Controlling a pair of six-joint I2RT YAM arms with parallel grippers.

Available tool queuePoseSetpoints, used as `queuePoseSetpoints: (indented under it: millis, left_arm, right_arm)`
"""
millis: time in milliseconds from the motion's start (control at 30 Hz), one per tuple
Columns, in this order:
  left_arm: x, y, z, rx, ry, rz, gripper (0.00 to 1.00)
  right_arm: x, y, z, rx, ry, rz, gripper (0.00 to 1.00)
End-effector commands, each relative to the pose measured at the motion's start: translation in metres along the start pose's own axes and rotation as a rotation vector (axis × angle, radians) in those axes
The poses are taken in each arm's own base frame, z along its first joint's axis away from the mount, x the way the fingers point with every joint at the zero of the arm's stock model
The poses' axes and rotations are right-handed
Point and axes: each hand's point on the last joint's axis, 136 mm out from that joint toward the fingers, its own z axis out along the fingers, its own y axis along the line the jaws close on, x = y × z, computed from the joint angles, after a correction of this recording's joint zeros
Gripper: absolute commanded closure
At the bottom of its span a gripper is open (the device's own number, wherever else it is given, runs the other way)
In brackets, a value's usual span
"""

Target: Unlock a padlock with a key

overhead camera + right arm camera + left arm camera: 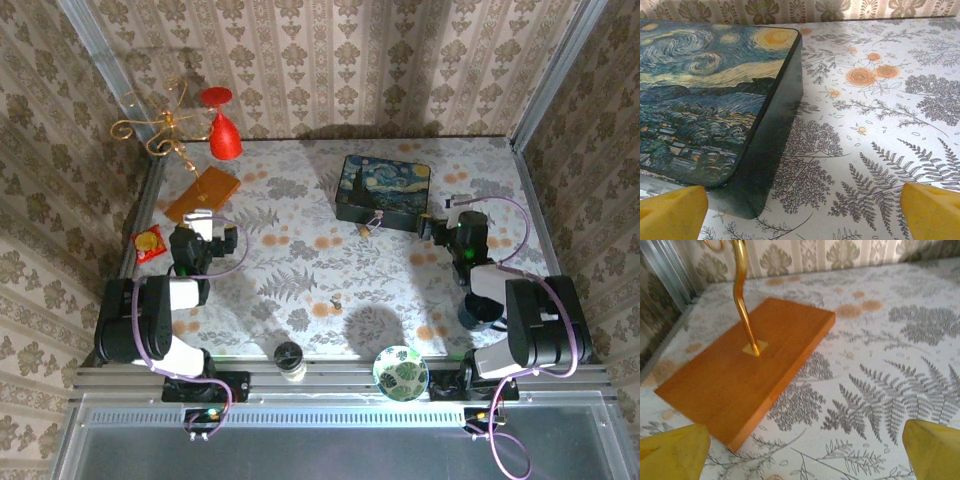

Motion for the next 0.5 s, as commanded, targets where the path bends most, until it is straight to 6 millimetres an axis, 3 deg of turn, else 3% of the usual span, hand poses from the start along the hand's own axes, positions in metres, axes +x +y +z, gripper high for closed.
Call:
queuePoseSetpoints:
  millis: [0,333,467]
  left_arm:
    - [-0.015,0.005,-0.007,-0.031,-0.016,-0.003,0.0]
    - [-0.048,-0.008,-0.029,-0.024,-0.018,-0.074,0.0]
    - [-0.053,-0.029,-0.034,0.044,-0.015,-0.134,0.0]
  right_arm:
    - [-0.013,-0.008,-0.011,0.05,0.011,-0.006,0.0]
    - [-0.032,-0.017,-0.066,0.17,0.078,0.069,0.0]
    - [-0.026,0.004,-0.086,0.123,0.166,0.048,0.0]
